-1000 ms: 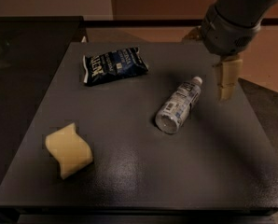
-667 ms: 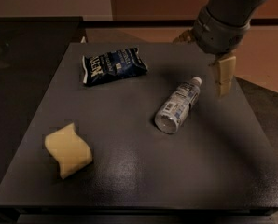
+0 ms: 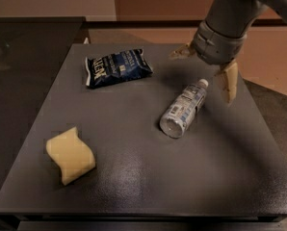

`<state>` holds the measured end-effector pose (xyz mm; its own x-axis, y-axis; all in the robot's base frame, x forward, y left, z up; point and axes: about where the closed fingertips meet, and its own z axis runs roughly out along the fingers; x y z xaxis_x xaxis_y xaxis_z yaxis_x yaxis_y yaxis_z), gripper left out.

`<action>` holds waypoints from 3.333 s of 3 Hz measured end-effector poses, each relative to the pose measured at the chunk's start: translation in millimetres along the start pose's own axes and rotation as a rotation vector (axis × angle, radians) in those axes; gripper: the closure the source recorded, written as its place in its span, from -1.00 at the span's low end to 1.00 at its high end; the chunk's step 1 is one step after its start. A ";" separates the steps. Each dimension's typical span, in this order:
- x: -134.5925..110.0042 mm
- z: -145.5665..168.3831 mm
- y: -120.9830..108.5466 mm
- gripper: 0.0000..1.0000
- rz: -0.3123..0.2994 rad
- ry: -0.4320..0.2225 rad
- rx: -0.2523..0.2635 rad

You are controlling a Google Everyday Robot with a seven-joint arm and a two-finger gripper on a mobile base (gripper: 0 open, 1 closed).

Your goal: Place blue plastic bottle upright

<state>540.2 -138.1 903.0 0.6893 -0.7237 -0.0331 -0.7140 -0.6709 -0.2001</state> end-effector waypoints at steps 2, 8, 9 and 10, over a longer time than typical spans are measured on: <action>-1.2 28.4 8.9 -1.00 -0.172 -0.027 -0.077; -17.5 39.5 10.9 0.77 -0.377 0.036 -0.091; -24.7 16.7 -5.3 1.00 -0.422 0.031 0.042; -29.7 -2.1 -23.5 1.00 -0.468 0.020 0.196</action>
Offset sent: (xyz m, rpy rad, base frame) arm -0.0170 -0.0079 -0.0458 -0.1078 0.1142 0.2753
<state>536.2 -101.1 910.7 0.9259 -0.3574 0.1226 -0.2918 -0.8824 -0.3690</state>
